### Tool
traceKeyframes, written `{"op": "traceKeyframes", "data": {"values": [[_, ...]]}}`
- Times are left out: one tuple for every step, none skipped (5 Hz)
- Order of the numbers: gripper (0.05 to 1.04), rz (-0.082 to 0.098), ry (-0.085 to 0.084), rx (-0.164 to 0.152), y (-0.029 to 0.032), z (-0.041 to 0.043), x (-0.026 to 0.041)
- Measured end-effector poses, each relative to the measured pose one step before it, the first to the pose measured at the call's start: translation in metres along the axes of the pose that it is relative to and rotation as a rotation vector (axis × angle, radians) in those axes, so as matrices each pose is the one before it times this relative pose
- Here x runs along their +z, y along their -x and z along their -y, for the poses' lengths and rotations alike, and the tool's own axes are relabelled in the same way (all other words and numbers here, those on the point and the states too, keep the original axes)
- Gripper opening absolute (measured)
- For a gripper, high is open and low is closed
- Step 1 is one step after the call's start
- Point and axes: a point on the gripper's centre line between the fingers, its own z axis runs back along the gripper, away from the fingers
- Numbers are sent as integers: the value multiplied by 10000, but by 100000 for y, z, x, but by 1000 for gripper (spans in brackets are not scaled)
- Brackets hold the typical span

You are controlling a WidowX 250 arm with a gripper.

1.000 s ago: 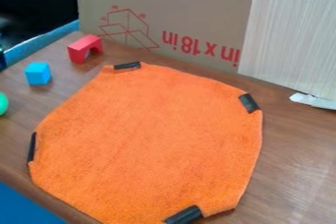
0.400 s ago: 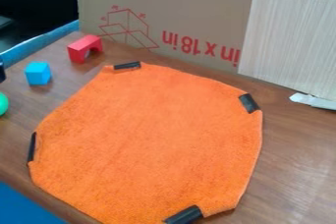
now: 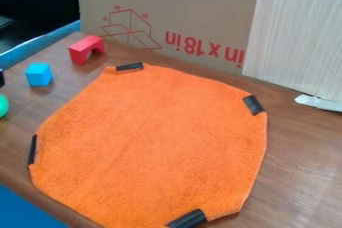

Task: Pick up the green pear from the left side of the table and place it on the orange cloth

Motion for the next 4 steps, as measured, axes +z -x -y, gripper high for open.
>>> {"op": "traceKeyframes", "data": {"values": [[1000, -58, -79, 104, 375, 102, -495], [1000, -12, 10, 140, 30, 21, -81], [995, -331, 319, 330, 395, 343, -862], [921, -103, 137, 172, -26, 20, -548]]}}
